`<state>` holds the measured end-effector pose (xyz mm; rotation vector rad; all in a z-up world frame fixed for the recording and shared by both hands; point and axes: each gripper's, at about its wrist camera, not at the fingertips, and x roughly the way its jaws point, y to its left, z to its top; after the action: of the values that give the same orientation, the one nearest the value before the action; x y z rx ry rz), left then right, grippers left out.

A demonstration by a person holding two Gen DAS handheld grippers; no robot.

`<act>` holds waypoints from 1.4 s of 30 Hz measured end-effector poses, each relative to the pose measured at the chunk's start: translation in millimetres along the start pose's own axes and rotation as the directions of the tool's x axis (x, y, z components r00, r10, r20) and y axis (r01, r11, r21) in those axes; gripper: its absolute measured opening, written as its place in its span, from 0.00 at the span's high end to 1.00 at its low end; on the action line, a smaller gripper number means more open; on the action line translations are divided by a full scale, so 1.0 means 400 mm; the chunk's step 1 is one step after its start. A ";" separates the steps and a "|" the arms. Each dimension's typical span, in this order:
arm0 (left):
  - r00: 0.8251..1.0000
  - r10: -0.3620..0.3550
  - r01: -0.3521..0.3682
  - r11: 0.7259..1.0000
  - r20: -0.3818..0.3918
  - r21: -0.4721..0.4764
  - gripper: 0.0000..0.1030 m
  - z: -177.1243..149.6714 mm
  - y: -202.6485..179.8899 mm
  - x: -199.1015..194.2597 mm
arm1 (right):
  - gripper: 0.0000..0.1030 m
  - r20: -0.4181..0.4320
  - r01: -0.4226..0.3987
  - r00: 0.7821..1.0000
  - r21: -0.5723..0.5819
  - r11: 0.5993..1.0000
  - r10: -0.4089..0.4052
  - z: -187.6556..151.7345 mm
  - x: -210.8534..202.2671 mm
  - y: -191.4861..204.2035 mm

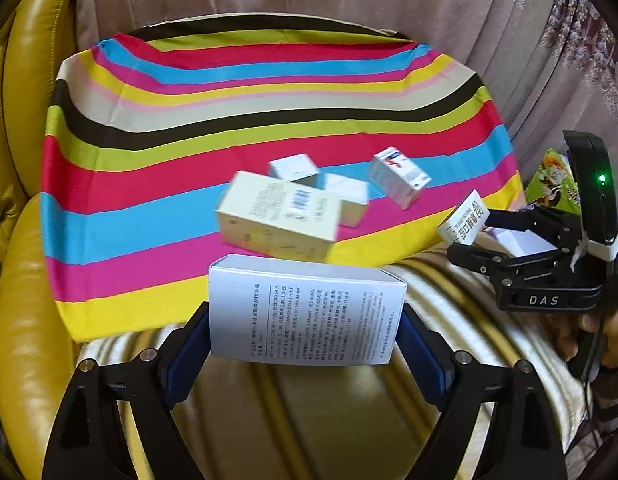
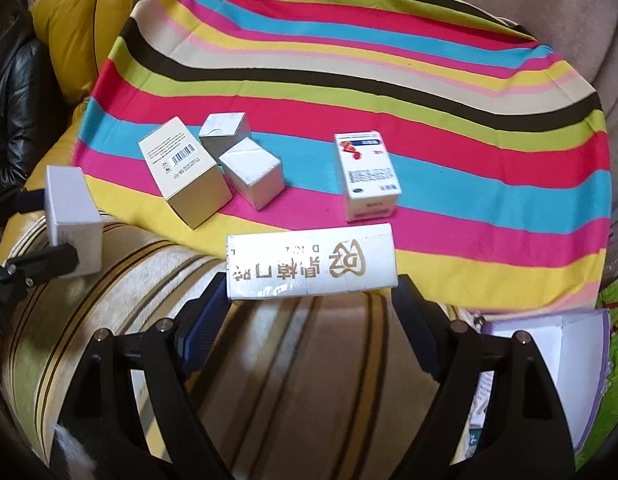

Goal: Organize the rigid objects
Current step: 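Grasp the DING ZHI DENTAL box with the right gripper while the left holds its box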

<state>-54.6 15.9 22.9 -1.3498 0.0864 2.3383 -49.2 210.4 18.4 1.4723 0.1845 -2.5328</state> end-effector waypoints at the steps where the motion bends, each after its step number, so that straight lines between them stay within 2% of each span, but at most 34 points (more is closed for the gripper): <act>1: 1.000 -0.004 0.004 1.000 0.003 -0.001 0.14 -0.001 -0.009 -0.003 | 0.19 0.004 0.001 1.000 0.006 1.000 -0.001 0.002 0.001 -0.002; 11: 0.999 -0.037 0.038 0.999 0.038 -0.024 0.14 0.006 -0.087 -0.004 | 0.19 0.032 0.004 0.999 0.071 0.997 -0.006 -0.031 -0.044 -0.062; 22: 0.993 -0.109 0.108 0.994 0.049 0.017 0.14 0.025 -0.198 0.007 | 0.19 0.047 0.018 0.999 0.144 0.989 -0.025 -0.092 -0.096 -0.147; 42: 0.981 -0.195 0.195 0.971 -0.013 0.140 0.14 0.052 -0.424 0.067 | 0.19 0.052 0.091 0.992 0.319 0.943 -0.114 -0.214 -0.171 -0.343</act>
<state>-15.2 183.6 38.6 -1.2303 0.1106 2.1276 23.1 369.4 36.4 1.5122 -0.1707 -2.7966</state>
